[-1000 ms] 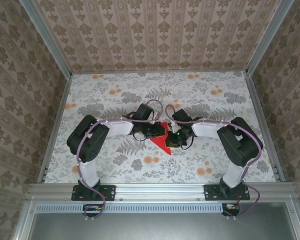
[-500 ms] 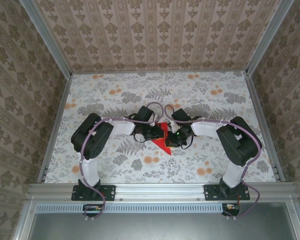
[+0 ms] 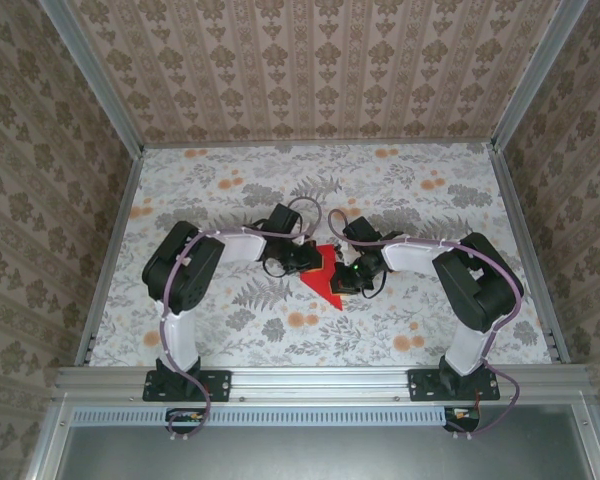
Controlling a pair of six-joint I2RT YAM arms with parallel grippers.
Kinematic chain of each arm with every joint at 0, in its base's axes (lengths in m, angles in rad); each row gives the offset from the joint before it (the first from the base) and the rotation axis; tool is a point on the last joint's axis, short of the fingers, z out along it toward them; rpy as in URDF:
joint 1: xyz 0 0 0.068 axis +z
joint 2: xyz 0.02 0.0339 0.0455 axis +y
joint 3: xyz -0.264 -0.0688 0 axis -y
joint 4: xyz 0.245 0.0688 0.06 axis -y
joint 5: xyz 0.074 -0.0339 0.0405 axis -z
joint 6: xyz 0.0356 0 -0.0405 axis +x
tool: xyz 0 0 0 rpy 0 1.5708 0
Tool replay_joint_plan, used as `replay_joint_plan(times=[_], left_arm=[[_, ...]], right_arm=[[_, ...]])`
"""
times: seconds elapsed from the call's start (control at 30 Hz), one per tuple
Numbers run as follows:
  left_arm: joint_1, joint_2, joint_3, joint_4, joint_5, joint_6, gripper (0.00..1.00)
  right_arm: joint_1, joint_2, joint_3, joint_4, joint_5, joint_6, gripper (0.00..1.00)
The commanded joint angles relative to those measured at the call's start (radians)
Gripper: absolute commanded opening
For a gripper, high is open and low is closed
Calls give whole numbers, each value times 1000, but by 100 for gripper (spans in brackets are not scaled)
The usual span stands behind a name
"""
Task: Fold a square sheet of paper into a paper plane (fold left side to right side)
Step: Fourth fold the wing at the center of the table.
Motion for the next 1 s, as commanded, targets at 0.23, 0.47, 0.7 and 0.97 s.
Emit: replay_joint_plan(times=[0.23, 0.47, 0.7, 0.97], left_arm=[[132, 117, 143, -111, -90, 130, 4], [177, 161, 213, -145, -84, 164, 5], [225, 135, 217, -150, -74, 172, 8], [259, -98, 150, -206, -112, 190, 26]], right_arm=[[6, 44, -65, -133, 132, -18, 0], [7, 24, -81, -131, 130, -14, 0], [7, 15, -85, -98, 94, 0, 0], [6, -14, -74, -34, 65, 20, 0]])
